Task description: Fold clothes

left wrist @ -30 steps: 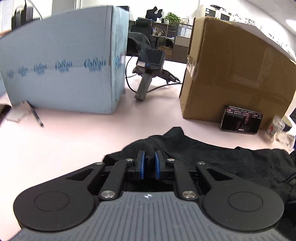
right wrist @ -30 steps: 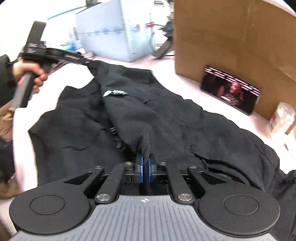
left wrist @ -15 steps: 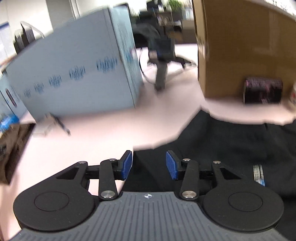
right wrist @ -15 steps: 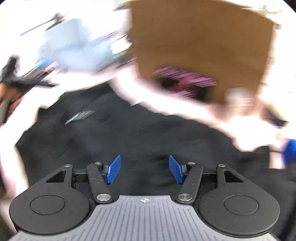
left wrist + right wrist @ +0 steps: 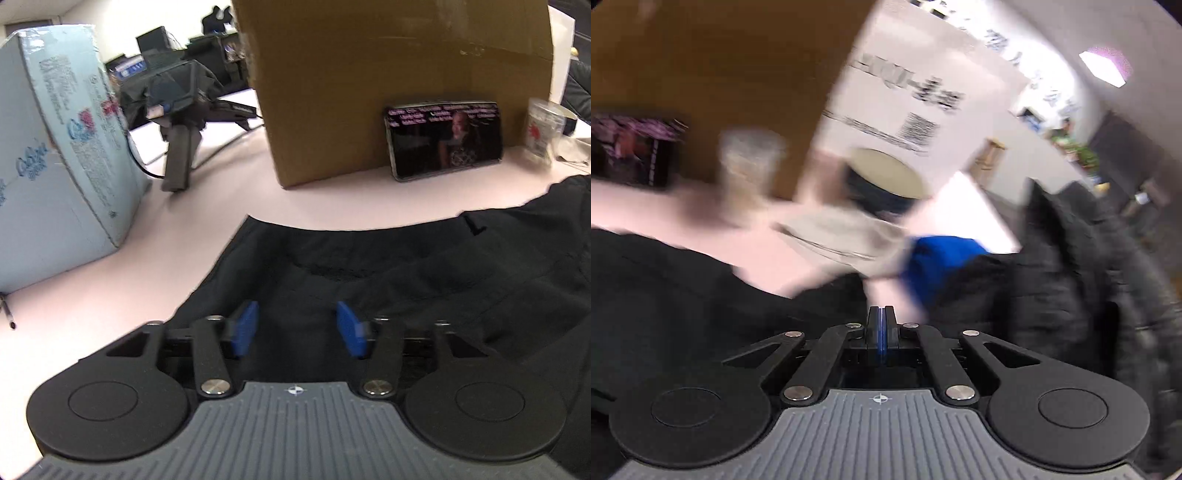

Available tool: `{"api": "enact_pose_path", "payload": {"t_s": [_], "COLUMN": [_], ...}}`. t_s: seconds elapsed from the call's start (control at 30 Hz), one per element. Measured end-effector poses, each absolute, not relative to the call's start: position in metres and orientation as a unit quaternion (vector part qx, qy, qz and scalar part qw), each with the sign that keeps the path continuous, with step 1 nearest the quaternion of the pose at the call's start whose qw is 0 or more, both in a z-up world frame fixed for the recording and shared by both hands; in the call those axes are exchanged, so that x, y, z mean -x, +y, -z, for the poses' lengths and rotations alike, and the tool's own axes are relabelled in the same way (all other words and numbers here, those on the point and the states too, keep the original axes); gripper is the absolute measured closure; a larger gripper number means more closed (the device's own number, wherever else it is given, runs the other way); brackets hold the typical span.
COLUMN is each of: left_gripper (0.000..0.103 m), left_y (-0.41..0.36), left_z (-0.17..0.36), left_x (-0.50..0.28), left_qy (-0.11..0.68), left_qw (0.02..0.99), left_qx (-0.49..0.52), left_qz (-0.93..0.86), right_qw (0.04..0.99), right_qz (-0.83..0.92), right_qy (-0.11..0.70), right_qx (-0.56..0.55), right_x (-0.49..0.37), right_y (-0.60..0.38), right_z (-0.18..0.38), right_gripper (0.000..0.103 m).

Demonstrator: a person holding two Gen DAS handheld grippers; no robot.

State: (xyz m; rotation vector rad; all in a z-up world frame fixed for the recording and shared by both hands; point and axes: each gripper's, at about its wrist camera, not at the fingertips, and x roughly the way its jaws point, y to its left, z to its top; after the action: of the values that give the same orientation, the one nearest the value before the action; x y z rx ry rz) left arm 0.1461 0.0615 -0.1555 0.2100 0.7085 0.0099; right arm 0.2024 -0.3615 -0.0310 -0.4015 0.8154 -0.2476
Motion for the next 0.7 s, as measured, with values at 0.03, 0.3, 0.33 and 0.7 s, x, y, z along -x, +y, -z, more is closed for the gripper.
{"api": "enact_pose_path", "payload": {"t_s": [0.03,0.3,0.33,0.7], "left_gripper": [0.030,0.033,0.033,0.025], "left_y": [0.064,0.084,0.087,0.092], "left_z": [0.156,0.112,0.110,0.159], "left_x": [-0.147,-0.141,-0.143,-0.156], "left_qy": [0.347,0.288,0.288,0.334], "left_qw": [0.933,0.957,0.957,0.941], "left_qx": [-0.092,-0.031,-0.029,-0.034], "left_qz": [-0.008,-0.023,-0.029,-0.047], "right_qw": [0.890,0.933,0.935,0.893], "right_qz": [0.123,0.061,0.056,0.115], "right_qy": [0.401,0.329,0.326,0.409], "right_qx": [0.176,0.135,0.130,0.150], "right_x": [-0.202,-0.184,-0.183,-0.209], "right_y": [-0.371,-0.347,-0.344,-0.368], "right_z": [0.033,-0.006,-0.010,0.044], "right_gripper": [0.102,0.060,0.060,0.087]}}
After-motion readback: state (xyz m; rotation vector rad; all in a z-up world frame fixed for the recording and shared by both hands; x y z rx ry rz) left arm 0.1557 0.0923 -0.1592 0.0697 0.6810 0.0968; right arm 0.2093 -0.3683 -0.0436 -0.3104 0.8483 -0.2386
